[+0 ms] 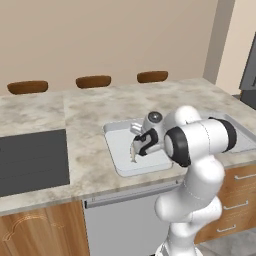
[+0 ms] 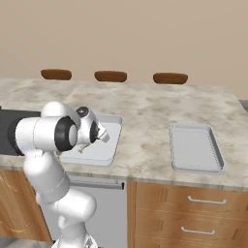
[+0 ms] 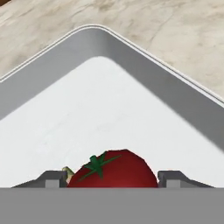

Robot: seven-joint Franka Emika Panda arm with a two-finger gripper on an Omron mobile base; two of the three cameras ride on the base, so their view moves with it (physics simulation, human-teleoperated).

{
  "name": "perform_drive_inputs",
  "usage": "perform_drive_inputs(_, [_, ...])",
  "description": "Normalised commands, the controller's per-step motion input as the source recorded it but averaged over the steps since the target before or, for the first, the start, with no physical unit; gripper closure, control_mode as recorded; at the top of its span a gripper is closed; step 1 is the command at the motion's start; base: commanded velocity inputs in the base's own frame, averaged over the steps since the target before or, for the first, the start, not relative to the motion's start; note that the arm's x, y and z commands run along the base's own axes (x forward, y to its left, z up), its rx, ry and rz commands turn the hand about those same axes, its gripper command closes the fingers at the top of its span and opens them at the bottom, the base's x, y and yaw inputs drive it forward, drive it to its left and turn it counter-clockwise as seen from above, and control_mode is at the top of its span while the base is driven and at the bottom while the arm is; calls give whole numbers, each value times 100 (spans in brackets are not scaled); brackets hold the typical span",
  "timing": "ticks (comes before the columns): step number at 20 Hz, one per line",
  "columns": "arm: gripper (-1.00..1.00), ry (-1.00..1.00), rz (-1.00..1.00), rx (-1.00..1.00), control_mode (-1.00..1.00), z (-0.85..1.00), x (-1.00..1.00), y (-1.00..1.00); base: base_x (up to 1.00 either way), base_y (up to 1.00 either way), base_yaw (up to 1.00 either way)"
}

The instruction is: Place one tomato and one fish in each tupperware on the nearby counter, to pack two identical lunches.

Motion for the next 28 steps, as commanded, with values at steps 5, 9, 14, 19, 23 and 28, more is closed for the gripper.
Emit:
perform_drive_inputs(5, [-100, 0, -8, 0, -100, -19, 35, 17, 0, 0, 0])
perform_drive_inputs(9, [-100, 3, -8, 0, -100, 16, -11, 2, 0, 0, 0])
perform_drive_inputs(14, [-100, 0, -2, 1, -100, 90, -74, -30, 0, 0, 0])
perform_drive_inputs(19, [-100, -2, 0, 0, -100, 100, -33, -42, 0, 0, 0])
perform_drive_inputs(23, [-100, 0, -2, 0, -100, 100, -34, -39, 0, 0, 0])
perform_drive_inputs(28, [-100, 5, -2, 0, -100, 100, -72, -28, 0, 0, 0])
